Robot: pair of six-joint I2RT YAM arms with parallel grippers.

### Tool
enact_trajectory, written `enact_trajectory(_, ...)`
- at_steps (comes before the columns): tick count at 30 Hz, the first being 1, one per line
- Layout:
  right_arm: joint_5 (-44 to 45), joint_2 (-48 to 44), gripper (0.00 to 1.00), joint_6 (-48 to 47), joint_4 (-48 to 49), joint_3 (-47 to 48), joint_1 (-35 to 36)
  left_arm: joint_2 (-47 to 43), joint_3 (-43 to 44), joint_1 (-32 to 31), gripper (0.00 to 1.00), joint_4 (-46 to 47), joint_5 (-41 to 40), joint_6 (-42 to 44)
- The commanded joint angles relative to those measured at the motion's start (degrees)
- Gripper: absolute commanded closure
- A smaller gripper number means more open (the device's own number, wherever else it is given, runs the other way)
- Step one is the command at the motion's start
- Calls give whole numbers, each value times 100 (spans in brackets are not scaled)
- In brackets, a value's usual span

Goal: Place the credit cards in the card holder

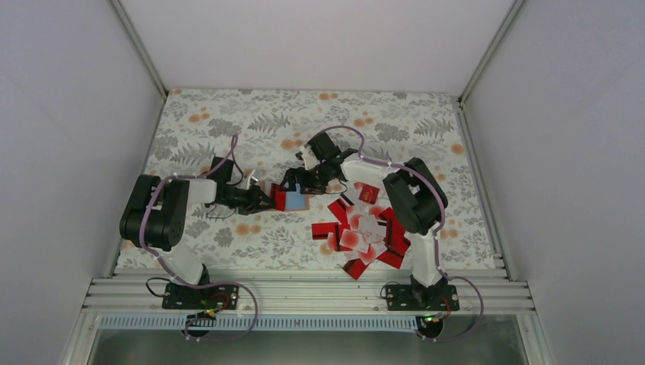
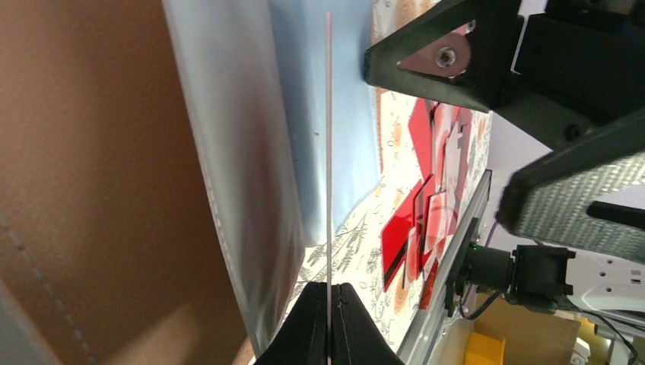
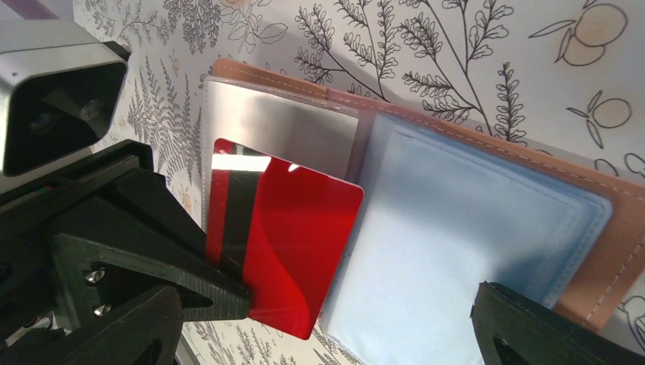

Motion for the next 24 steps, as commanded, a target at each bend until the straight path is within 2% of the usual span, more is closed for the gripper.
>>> enact_trajectory(1,-5,-22,4,-151,-60,-158,-77,108,155,26,98,1,408,298)
enact_trajectory(8,-9,-36,4,-210,-51,-255,-126,293,258,21,98,-240,55,354)
enact_trajectory(18,-26,-65,4,-328,-117,-300,-174,88,285,39,98,-564,-216,337)
enact_trajectory(24,-67,-50,4,-395,-146,-314,-180,127,254,43,98,-657,-107,467)
